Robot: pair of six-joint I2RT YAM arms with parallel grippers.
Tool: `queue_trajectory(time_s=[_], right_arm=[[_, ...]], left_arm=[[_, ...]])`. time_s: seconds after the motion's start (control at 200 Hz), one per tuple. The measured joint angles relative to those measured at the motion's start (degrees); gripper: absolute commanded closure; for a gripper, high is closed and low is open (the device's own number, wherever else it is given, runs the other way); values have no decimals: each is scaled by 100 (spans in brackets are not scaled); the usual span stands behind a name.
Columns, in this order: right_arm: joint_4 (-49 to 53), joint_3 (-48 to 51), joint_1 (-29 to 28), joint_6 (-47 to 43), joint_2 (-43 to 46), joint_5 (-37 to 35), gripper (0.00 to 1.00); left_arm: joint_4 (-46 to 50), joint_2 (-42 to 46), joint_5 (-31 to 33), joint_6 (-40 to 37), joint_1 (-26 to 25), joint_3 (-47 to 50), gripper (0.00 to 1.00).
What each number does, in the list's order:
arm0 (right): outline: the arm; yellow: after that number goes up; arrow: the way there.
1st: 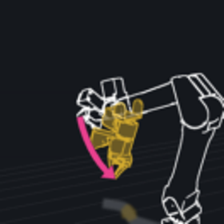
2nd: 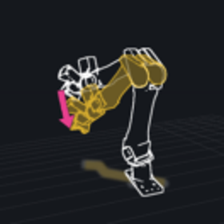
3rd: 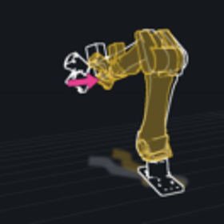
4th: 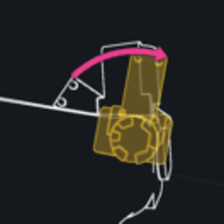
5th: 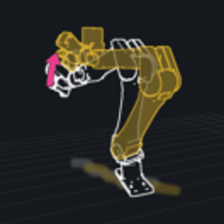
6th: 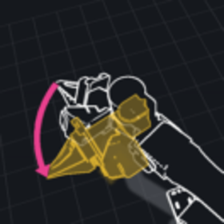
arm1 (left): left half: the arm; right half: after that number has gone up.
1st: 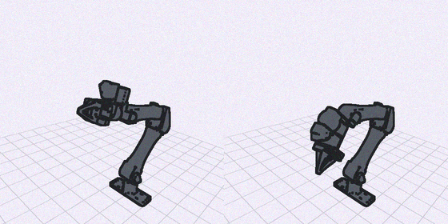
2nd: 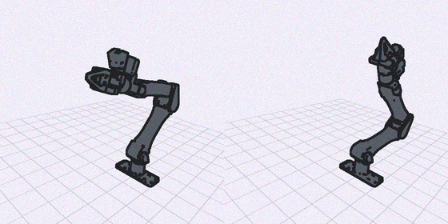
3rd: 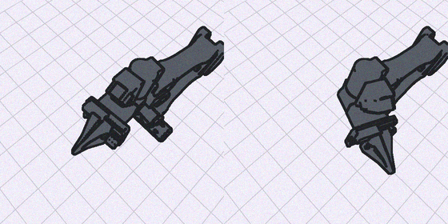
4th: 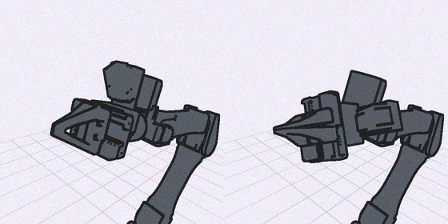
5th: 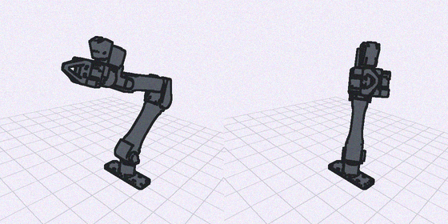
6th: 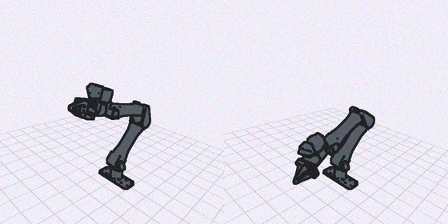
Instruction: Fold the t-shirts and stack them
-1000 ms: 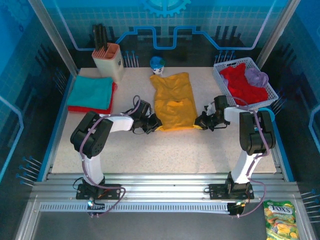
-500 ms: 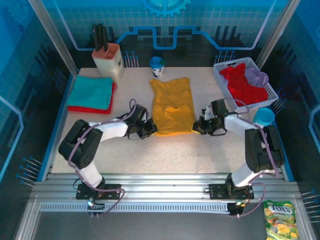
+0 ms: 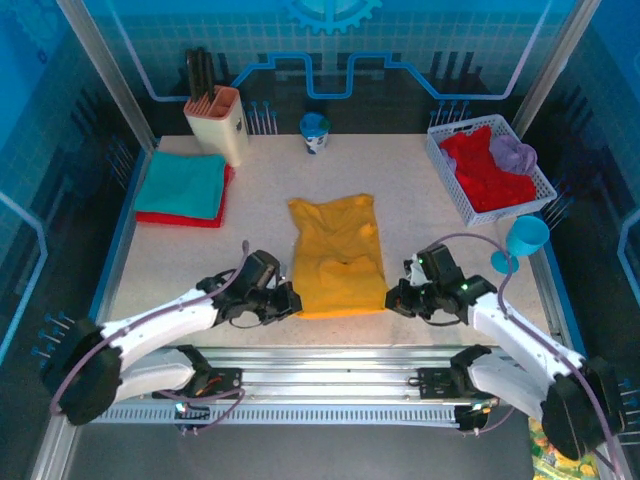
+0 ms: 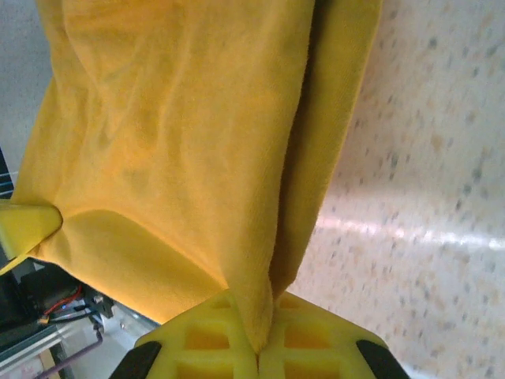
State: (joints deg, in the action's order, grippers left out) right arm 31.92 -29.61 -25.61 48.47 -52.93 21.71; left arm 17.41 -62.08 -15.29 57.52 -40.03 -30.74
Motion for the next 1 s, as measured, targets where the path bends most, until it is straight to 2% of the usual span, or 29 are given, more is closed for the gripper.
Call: queue_trajectory(time_s=[0.135,0.27,0.41,0.665,0.79,1.0], right_arm=[[549,-162,-293,264,422,-98,100],[837,-896,-332,203,-114,-131,100],[981,-1766,-323,-57,-918,-337,100],[970,-3163,131,-702,-2500,-203,100],[977,-3748,396,-1010,-3250,-127,100],[1097,-4524,800,-1325,-4028,70,100]], left_arm=[[592,693,101,221,-103,-22,100],[1165,693,229,210,-61,-378,100],[1528,267,306,11,278,-1016,100],[1751,-739,20,-671,1493,-2140,100],[1838,-1370,-133,-981,1749,-2822,100],[1838,-2446,-487,-1362,2118,-3812,100]])
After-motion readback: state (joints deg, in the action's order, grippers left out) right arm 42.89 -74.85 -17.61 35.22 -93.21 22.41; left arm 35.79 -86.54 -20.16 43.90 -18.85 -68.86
